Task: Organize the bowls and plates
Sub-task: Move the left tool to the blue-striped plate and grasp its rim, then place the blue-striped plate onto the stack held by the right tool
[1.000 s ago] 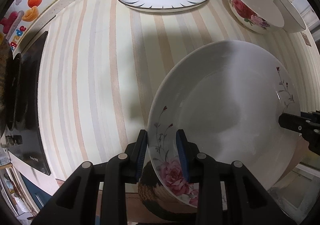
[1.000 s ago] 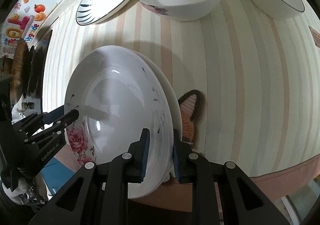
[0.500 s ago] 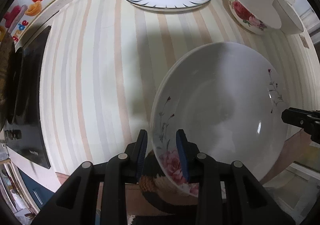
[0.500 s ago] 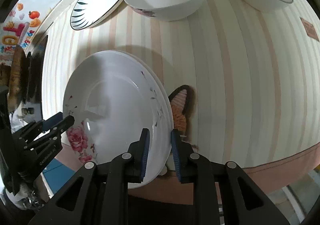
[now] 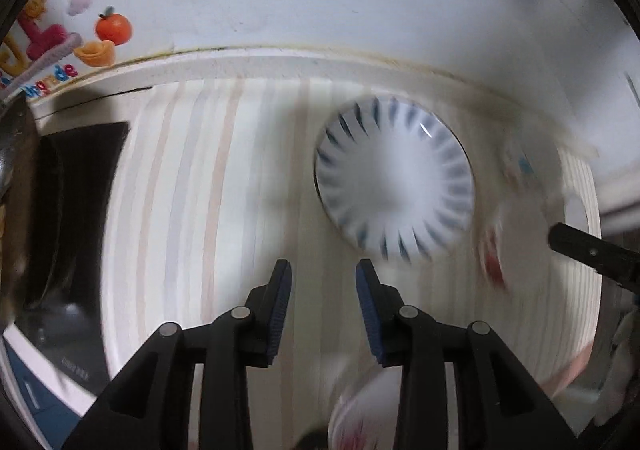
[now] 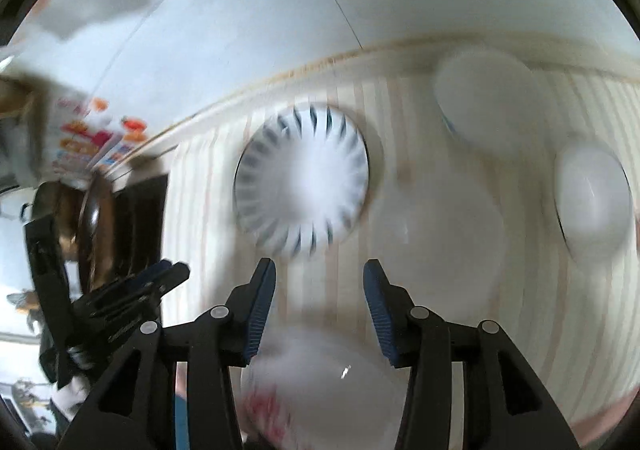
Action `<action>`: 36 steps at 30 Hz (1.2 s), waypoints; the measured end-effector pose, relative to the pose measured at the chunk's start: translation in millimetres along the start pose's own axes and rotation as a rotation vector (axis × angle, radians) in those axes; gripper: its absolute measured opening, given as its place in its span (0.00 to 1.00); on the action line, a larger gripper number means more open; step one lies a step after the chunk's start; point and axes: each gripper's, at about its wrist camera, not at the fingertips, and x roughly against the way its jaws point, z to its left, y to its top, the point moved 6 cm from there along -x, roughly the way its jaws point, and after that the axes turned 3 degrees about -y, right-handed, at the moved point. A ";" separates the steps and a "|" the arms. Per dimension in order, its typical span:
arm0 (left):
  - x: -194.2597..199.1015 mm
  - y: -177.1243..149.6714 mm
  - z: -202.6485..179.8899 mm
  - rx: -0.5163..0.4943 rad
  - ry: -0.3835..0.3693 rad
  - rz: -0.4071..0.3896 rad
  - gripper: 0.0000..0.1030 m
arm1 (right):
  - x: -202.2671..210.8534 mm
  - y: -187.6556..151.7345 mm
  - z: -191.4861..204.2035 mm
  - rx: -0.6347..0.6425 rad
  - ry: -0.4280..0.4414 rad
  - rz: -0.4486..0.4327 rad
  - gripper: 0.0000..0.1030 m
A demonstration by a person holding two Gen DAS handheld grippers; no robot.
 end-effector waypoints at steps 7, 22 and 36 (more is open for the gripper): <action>-77.9 40.8 3.1 0.023 -0.010 0.106 0.30 | -90.3 75.0 -16.3 -0.017 -0.158 0.101 0.41; -68.1 36.7 -25.7 -0.063 0.017 0.071 0.18 | -89.9 81.9 -29.3 -0.025 -0.169 0.104 0.12; 58.3 -8.1 -58.5 -0.143 -0.013 -0.056 0.18 | 48.1 3.1 -6.1 0.042 -0.073 -0.021 0.12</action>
